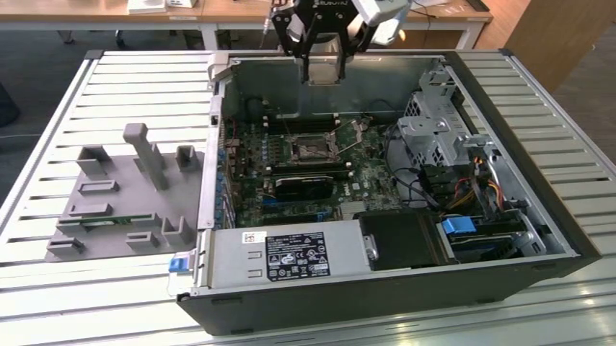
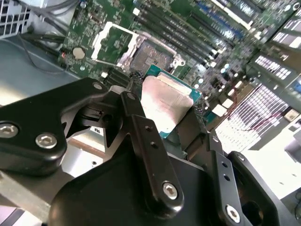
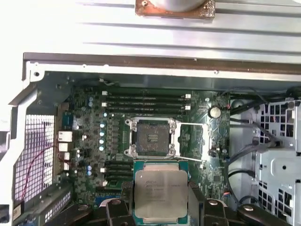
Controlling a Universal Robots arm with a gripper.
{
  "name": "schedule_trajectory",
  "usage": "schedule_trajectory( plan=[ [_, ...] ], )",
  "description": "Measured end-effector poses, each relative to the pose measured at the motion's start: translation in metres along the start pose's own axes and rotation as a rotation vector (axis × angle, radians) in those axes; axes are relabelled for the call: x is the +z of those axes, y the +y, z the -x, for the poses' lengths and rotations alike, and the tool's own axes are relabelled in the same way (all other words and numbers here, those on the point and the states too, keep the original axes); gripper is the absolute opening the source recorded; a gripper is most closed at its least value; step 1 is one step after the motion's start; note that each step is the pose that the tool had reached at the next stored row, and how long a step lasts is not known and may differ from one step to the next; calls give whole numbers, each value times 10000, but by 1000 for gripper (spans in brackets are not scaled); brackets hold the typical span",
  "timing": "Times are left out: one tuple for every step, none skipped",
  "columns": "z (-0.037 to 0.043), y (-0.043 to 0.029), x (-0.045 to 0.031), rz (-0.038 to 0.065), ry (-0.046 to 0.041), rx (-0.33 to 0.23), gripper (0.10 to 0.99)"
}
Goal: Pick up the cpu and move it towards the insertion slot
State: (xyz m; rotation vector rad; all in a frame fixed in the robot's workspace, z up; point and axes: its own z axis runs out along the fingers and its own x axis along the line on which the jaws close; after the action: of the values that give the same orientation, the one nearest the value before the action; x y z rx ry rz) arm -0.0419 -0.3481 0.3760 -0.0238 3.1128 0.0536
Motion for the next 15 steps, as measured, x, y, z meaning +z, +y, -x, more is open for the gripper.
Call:
schedule_trajectory(
  plan=[
    [2,29,4,1,0,0,541],
    [5,57,10,3,-1,1,541],
    [10,84,14,2,-1,1,541],
    [16,111,19,2,0,1,541],
    [23,134,24,1,1,1,541],
    [29,156,29,2,1,1,541],
    [35,173,32,1,1,1,541],
    [39,187,35,1,1,1,541],
    [44,202,38,2,0,1,541],
    [48,218,42,2,1,0,541],
    [52,232,45,1,1,0,541],
    [58,249,49,2,0,-4,541],
    [65,262,51,2,1,-11,541],
    [73,274,53,2,2,-18,541],
    [80,285,55,2,2,-25,541]
  ],
)
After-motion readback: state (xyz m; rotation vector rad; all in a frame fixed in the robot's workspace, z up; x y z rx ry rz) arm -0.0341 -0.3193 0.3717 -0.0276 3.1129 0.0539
